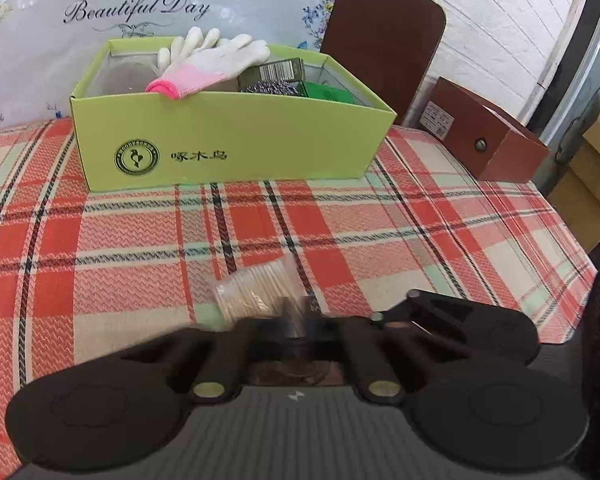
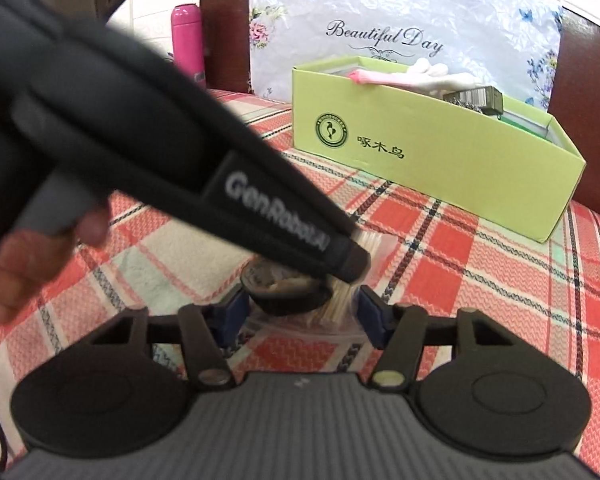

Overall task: Organize objects
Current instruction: 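Grasp the tape roll with the right tool while the left tool releases it, then grasp the clear toothpick bag with the left tool while the right tool holds the tape roll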

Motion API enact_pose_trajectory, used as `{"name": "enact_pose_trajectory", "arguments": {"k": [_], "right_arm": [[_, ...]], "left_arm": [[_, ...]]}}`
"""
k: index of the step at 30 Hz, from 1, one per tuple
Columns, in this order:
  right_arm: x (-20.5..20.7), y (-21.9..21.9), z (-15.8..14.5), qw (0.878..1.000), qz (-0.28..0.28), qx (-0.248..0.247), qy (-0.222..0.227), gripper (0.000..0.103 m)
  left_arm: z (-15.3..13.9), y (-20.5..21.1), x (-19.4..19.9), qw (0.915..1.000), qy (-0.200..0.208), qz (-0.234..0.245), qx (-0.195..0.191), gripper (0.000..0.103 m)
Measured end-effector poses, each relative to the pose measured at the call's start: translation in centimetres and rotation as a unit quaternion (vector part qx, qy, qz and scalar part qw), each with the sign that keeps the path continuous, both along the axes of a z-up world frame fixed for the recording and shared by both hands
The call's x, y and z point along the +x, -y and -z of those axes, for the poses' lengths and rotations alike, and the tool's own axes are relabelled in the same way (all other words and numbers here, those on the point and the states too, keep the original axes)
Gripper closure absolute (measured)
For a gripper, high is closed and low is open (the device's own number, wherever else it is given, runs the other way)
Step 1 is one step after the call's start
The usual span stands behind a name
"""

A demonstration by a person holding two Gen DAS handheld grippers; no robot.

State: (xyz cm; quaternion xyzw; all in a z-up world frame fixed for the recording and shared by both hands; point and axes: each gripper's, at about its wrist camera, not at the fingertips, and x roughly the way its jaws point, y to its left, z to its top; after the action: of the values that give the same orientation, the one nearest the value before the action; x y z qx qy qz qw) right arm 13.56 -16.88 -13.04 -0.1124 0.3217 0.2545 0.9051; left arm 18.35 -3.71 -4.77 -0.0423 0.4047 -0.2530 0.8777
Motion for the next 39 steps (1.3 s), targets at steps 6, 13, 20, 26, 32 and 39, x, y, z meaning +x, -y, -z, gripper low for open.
{"name": "enact_pose_trajectory", "arguments": {"k": [6,13,20,26,32,39], "right_arm": [[0.2,0.5,-0.7,0.999,0.03,0.015,-0.014,0.064],[-1.5,2.2,-1.4,0.997,0.06,0.038,-0.018,0.067],[-2.6,2.4,-1.1,0.998,0.061,0.03,0.0,0.052],[-4.9,2.7,-2.1,0.997,0.062,0.02,0.032,0.04],[-7.5,3.5,-2.8,0.997,0.061,0.014,0.053,0.047],[-5.8,2.8,-1.7,0.998,0.051,0.036,0.022,0.07]], "left_arm": [[-1.5,-1.6,-2.0,0.9997,0.021,-0.003,0.015,0.103],[-1.0,-6.5,-3.4,0.9979,0.008,-0.063,0.012,0.103],[-1.0,-7.1,-4.0,0.9968,0.008,-0.075,-0.026,0.084],[-0.9,-4.4,-4.7,0.9987,0.0,-0.027,-0.044,0.076],[-1.0,-1.2,-4.4,0.9995,0.008,-0.003,-0.031,0.076],[-0.3,-2.1,-3.9,0.9978,-0.016,-0.052,-0.039,0.069]]}}
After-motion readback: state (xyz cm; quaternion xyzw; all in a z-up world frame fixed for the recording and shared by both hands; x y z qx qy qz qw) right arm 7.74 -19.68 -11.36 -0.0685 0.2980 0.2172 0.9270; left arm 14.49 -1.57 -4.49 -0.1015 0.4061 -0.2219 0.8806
